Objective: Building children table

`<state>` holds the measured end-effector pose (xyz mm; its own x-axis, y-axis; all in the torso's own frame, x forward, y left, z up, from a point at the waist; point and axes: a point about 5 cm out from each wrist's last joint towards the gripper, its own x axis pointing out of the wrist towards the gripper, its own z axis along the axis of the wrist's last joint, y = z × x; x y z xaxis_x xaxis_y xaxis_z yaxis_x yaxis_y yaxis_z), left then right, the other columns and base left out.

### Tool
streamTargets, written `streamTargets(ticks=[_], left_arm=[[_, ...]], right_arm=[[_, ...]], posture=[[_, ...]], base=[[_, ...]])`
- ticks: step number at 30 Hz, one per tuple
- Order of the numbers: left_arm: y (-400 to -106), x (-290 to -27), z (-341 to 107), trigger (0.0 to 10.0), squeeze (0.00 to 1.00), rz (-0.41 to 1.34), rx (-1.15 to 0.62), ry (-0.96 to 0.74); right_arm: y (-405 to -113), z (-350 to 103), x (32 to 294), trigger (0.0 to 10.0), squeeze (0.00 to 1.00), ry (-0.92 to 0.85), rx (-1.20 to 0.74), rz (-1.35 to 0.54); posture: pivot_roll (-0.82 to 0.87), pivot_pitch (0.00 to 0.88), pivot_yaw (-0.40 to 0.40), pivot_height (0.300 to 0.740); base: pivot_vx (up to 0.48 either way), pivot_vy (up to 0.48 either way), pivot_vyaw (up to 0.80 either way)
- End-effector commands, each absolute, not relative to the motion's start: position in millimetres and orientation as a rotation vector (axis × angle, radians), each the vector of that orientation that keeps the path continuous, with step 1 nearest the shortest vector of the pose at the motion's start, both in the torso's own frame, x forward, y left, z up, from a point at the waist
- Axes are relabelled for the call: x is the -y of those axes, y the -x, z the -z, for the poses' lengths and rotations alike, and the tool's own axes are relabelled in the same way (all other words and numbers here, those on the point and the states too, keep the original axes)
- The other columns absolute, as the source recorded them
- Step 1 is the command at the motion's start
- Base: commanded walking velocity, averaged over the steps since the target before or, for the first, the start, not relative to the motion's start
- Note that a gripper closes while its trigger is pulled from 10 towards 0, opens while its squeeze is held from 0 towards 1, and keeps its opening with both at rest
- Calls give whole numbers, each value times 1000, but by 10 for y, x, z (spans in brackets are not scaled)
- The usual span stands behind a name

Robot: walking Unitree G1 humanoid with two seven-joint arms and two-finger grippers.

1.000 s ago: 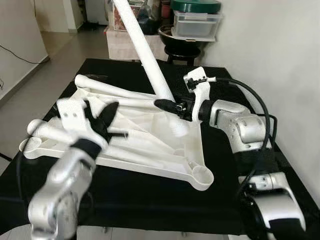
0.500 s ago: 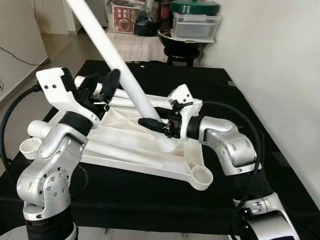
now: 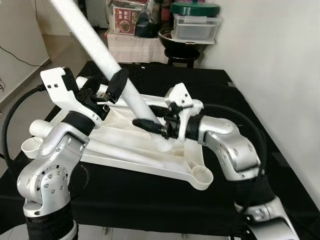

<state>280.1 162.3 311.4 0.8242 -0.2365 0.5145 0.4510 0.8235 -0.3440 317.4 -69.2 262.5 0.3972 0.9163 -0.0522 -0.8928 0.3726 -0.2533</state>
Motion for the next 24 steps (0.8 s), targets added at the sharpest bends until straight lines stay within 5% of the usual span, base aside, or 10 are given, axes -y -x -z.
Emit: streamTargets(ticks=[1,7,8,24], left_arm=[[-2829,-1609,-3098,10000,0,392,450,498],[-2837,-1570,-3117,9882,0,418,453,522],[-2835,-1553,-3125,0,0,434,456,540],[-2825,-1415,-3159,0,0,569,421,584]], right_arm=[[-3080,-2649,620,10000,0,283,144,-1227],[-3082,-2595,600,10000,0,308,117,-1221],[-3104,-2564,593,10000,0,312,99,-1202],[-3344,-2346,507,10000,0,388,-19,-986]], posture=[[-41,23,-54,740],[-42,21,-54,740],[-43,20,-54,740],[-41,16,-60,740]], base=[[0,0,0],[0,0,0],[0,0,0],[0,0,0]])
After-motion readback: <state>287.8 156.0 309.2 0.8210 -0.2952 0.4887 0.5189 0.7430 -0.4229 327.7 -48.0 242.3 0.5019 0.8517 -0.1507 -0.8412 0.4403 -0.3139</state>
